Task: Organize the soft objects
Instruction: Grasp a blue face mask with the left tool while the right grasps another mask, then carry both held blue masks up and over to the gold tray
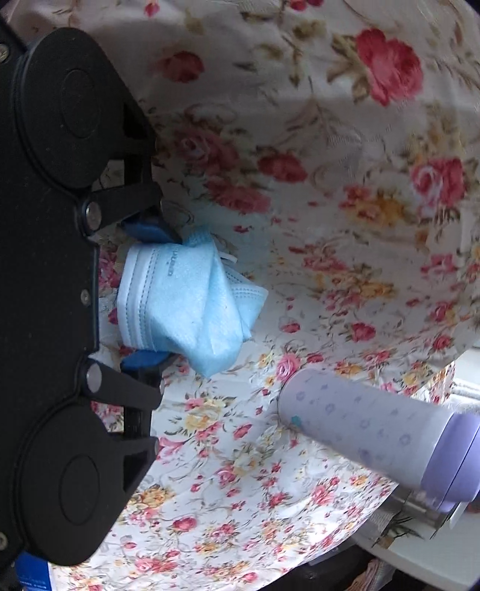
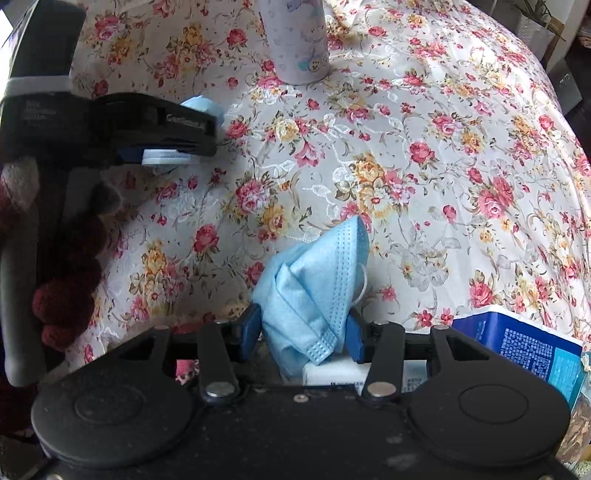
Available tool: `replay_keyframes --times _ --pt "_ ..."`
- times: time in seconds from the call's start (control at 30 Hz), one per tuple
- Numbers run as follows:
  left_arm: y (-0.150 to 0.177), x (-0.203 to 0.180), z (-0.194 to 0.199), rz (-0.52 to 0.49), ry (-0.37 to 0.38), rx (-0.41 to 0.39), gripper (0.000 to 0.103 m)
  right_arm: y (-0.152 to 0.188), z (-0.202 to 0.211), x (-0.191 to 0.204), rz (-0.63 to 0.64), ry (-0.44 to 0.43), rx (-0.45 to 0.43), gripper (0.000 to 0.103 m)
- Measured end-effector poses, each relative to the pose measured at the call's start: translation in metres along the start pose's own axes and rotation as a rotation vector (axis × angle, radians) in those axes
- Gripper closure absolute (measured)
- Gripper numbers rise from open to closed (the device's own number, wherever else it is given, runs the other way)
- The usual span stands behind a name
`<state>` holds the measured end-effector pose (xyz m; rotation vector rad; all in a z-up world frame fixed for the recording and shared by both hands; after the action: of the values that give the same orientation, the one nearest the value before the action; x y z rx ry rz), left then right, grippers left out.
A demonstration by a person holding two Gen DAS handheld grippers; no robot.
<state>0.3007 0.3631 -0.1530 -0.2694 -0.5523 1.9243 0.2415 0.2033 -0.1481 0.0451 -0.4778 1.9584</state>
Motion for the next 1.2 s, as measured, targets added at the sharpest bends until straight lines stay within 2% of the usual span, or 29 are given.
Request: replay_keyframes --times 0.3,0.53,0.7,0.87,1.1,1.2 --pt "-0.001 0.003 0.01 -0.017 -0.003 -0.019 0.055 -0.004 0.011 -0.005 -0.078 -0.016 -0.07 0.06" --pt "0.0 0.002 0.019 -0.06 -0.045 -0.051 0.055 -0.016 0.023 -0.008 -0.122 -0.036 -0.129 0.063" --pt "0.005 0.004 0.026 -0.086 -0.07 -0.072 0.055 -0.024 0.01 -0.024 -0.157 -0.019 -0.115 0.062" --pt "0.01 0.005 0.03 -0.105 -0.085 -0.084 0.055 -0.029 0.003 -0.035 -0.233 -0.101 -0.1 0.063" --pt "0.019 0.013 0.055 -0.136 -0.11 -0.118 0.055 -0.029 0.029 -0.012 -0.198 -0.123 -0.145 0.063" --pt "0.029 0.027 0.067 -0.098 -0.108 -0.092 0.055 -0.025 0.042 0.007 -0.17 -0.151 -0.161 0.063"
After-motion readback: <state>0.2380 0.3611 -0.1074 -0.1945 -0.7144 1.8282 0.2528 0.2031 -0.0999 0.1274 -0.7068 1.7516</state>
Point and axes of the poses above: each gripper's, at about its wrist camera, not at the fingertips, and z roughly against the way its jaws point, x to its left, y to its underside, the point moved 9 cm from there along -z, roughly the way its jaws point, and after that the axes turned 10 degrees about -y, right-handed, at the moved point
